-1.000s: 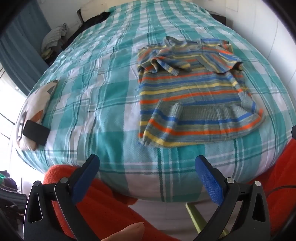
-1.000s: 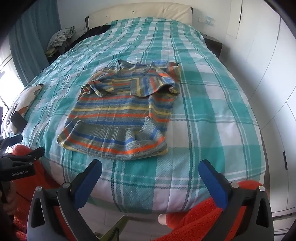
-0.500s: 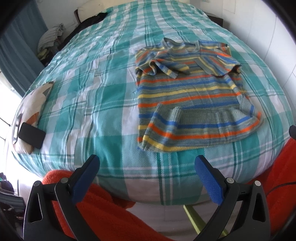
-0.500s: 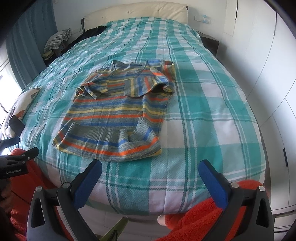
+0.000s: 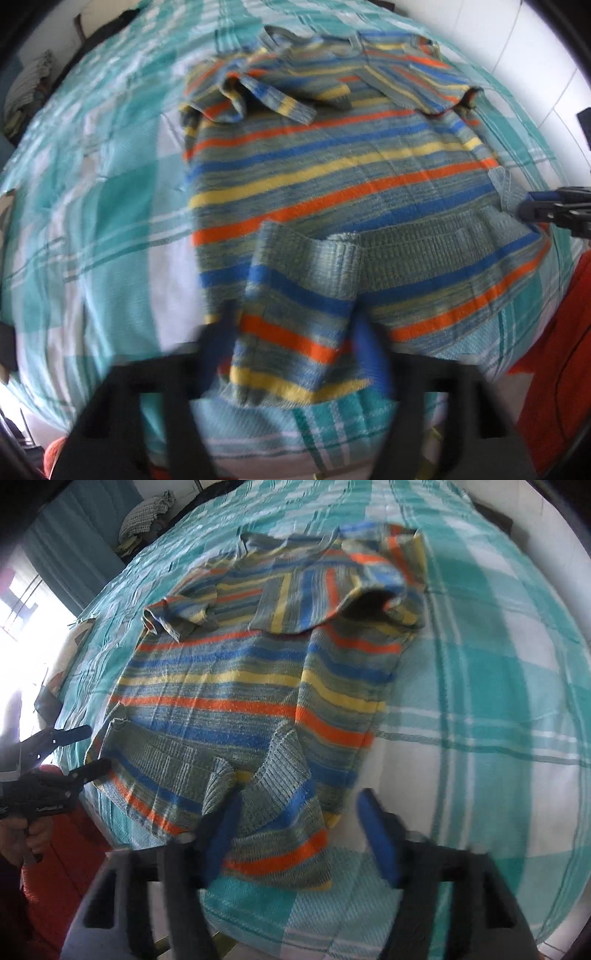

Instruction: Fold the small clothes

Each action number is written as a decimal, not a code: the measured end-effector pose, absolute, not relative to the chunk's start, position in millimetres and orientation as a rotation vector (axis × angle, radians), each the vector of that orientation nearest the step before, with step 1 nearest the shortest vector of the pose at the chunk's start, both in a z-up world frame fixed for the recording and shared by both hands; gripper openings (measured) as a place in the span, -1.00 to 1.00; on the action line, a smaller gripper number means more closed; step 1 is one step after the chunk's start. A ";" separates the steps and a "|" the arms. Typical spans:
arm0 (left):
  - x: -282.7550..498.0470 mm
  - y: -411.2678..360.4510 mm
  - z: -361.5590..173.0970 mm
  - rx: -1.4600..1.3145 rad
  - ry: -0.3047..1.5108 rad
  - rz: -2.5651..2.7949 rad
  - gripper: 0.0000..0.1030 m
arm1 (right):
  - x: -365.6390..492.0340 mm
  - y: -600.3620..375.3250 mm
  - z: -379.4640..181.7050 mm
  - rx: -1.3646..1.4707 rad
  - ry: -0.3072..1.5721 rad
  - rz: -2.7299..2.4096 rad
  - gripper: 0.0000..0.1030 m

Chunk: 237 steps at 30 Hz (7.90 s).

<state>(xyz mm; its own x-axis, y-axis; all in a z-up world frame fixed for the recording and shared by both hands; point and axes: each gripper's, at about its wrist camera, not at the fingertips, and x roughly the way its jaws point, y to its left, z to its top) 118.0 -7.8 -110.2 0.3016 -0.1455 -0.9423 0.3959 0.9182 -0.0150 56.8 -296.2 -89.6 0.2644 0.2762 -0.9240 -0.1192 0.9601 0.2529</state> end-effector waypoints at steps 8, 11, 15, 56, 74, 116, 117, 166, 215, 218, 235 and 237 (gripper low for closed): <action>34.8 34.0 -38.8 0.242 1.053 -0.577 -0.87 | -23.0 -293.4 -14.2 0.049 1.135 0.432 -0.89; -17.4 45.2 -43.9 0.377 1.122 -0.597 -0.86 | -78.9 -286.6 -6.3 -0.080 1.199 0.450 -0.89; -53.4 61.0 -66.1 0.467 1.258 -0.555 -0.62 | -124.7 -290.9 -45.3 -0.168 1.388 0.364 -0.83; -30.5 82.1 -126.5 0.179 1.478 -0.164 -1.00 | -62.8 -346.4 -97.5 -0.003 1.578 0.192 -0.93; -35.7 15.6 -140.9 0.345 1.473 -0.044 0.16 | -34.1 -319.5 -131.6 0.056 1.650 0.098 0.17; 11.1 20.6 -98.4 0.119 1.025 -0.029 0.70 | 84.0 -577.7 -93.1 0.673 0.886 -0.212 -0.90; 9.9 19.5 -98.6 0.131 1.023 -0.024 0.70 | 82.3 -584.2 -102.6 0.735 0.868 -0.196 -0.84; 226.2 -29.7 -63.1 -0.025 1.037 -0.100 -0.47 | -9.7 -467.9 -33.7 0.457 0.651 -0.155 0.60; 248.2 211.7 -120.2 0.169 1.165 0.543 -0.82 | 7.9 -434.6 -48.8 0.287 0.762 -0.148 0.60; 234.9 200.8 -95.6 0.277 1.141 0.510 -0.02 | 10.3 -437.7 -45.8 0.302 0.782 -0.123 0.60; 367.5 14.8 -54.5 0.333 1.072 -0.259 0.86 | 252.6 -402.7 -23.1 0.031 0.934 0.196 0.68; 386.4 5.7 -70.3 0.351 1.107 -0.283 0.86 | 278.0 -400.3 -29.2 0.009 0.964 0.221 0.68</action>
<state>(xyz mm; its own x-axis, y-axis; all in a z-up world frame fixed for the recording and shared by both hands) 386.4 5.7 -70.3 0.4216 -0.0482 -0.9055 0.3921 0.9101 0.1341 278.0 -400.3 -29.2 0.5497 0.1906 -0.8133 -0.1830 0.9774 0.1054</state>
